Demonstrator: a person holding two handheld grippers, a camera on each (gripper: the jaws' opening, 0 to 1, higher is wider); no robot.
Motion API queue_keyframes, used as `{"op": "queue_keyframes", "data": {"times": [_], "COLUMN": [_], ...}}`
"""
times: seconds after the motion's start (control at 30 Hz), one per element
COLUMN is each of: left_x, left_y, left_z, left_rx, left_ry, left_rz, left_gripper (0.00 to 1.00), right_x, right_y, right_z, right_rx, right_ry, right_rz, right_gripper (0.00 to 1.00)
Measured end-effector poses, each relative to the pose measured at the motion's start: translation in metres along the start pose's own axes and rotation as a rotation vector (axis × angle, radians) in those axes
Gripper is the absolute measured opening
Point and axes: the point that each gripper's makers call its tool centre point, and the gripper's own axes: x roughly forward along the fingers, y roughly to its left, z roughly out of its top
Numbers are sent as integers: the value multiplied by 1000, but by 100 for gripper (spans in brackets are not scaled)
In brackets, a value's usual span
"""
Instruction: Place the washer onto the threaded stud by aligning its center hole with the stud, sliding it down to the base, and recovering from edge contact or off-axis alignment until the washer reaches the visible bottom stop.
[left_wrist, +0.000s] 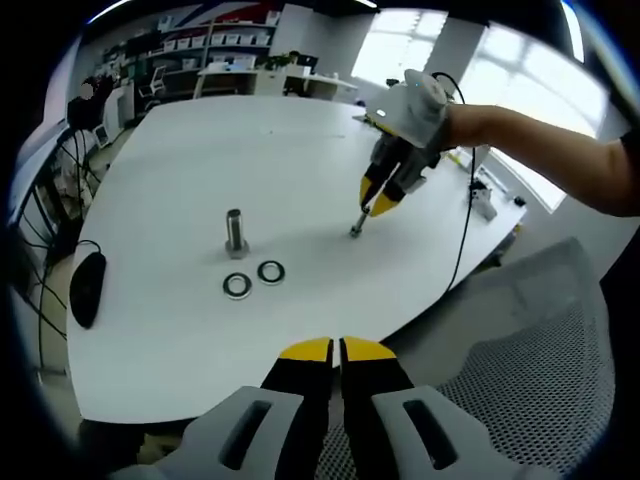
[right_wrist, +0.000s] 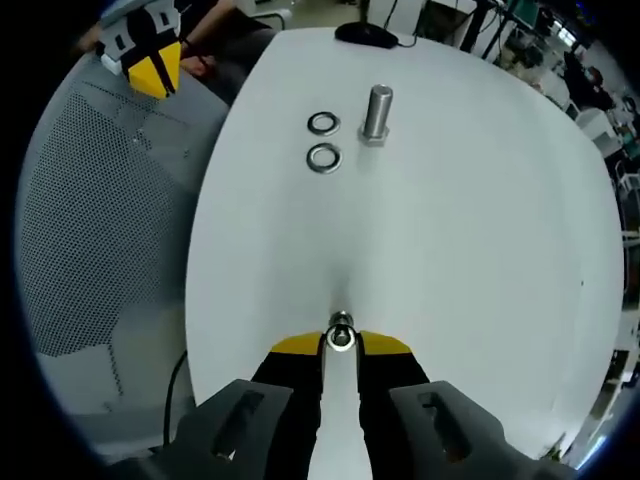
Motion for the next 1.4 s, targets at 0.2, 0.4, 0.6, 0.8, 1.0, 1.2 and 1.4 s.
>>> {"op": "queue_keyframes", "data": {"times": [0.2,0.4,0.6,0.8,1.0,1.2,1.4], "left_x": [0,0,0,1,1,1,0], "left_y": [0,0,0,0,1,1,1], "left_z": [-1,-2,-2,-3,-4,-4,-4], "left_rx": [-1,-2,-5,-8,-11,-14,-14], "left_ry": [4,7,12,19,23,23,20], "left_rz": [0,-1,-1,0,2,5,6], "left_gripper": [0,0,0,0,0,0,0], "right_x": [7,16,21,27,33,37,38], "right_y": [1,1,-1,-1,-2,1,-1], "right_z": [1,1,1,-1,-2,0,0], "right_rx": [-5,-8,-9,-16,-16,-17,0], "right_ry": [4,7,7,15,23,25,24], "right_rz": [10,22,31,40,26,29,13], "right_gripper": [13,13,13,13,13,13,13]}}
